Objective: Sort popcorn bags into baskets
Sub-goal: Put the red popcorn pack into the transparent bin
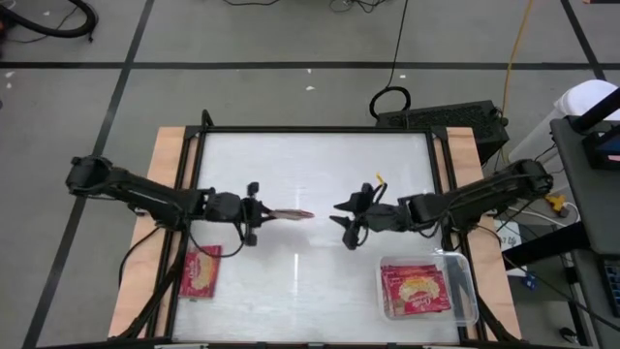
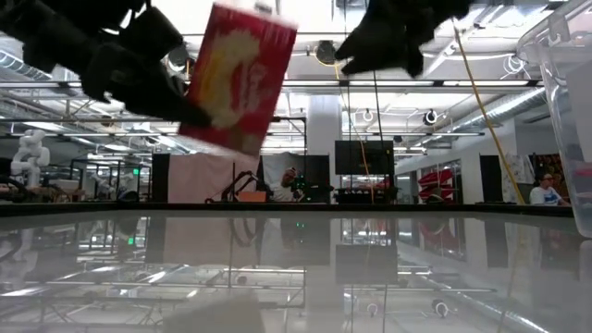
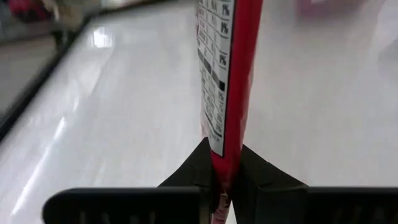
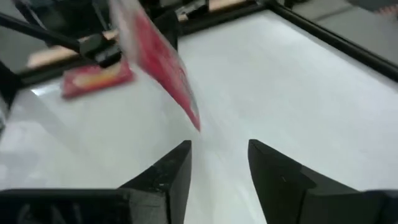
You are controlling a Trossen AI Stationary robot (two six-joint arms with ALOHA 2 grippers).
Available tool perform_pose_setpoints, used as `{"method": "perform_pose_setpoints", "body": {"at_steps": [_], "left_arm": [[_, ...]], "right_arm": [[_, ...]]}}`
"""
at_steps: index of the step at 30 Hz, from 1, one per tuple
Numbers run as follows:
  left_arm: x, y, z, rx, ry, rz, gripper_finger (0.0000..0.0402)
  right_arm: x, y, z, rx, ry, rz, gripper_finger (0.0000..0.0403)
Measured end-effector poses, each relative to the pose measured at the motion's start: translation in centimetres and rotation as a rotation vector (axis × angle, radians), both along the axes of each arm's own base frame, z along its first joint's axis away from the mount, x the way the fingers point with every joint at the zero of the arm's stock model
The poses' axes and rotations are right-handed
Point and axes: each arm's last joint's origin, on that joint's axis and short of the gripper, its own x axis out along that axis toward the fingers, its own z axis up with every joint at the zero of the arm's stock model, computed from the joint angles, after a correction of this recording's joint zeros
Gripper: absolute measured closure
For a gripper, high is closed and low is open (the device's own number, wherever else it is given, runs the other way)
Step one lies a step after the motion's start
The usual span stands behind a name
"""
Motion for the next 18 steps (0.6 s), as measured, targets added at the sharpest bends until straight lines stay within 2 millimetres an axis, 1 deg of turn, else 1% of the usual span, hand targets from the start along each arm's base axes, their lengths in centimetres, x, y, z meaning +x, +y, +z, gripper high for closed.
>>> {"method": "perform_pose_setpoints", "body": {"at_steps": [3,6,9,11,13,16,18], "left_arm": [[-0.7,1.0,1.0,-0.015,0.128,0.027,0.0379],[-1.0,1.8,2.4,-0.027,0.249,0.051,0.038],[-0.8,2.5,3.6,-0.03,0.348,0.066,0.0378],[-0.4,2.7,4.4,-0.024,0.398,0.062,0.0373],[0.0,2.9,5.0,-0.013,0.451,0.062,0.0371],[1.1,3.2,5.6,-0.002,0.504,0.059,0.0375],[1.9,3.4,5.5,-0.001,0.56,0.063,0.0378]], "right_arm": [[0.6,-0.2,3.1,-0.039,0.087,0.006,0.025],[1.9,-0.5,6.5,-0.103,0.135,0.027,0.025],[3.6,-1.0,9.2,-0.151,0.189,0.057,0.025],[4.6,-1.6,10.2,-0.181,0.243,0.084,0.025],[5.9,-2.1,10.6,-0.21,0.277,0.122,0.025],[7.8,-2.8,10.5,-0.26,0.318,0.188,0.025],[9.0,-3.2,10.3,-0.305,0.326,0.213,0.025]]}}
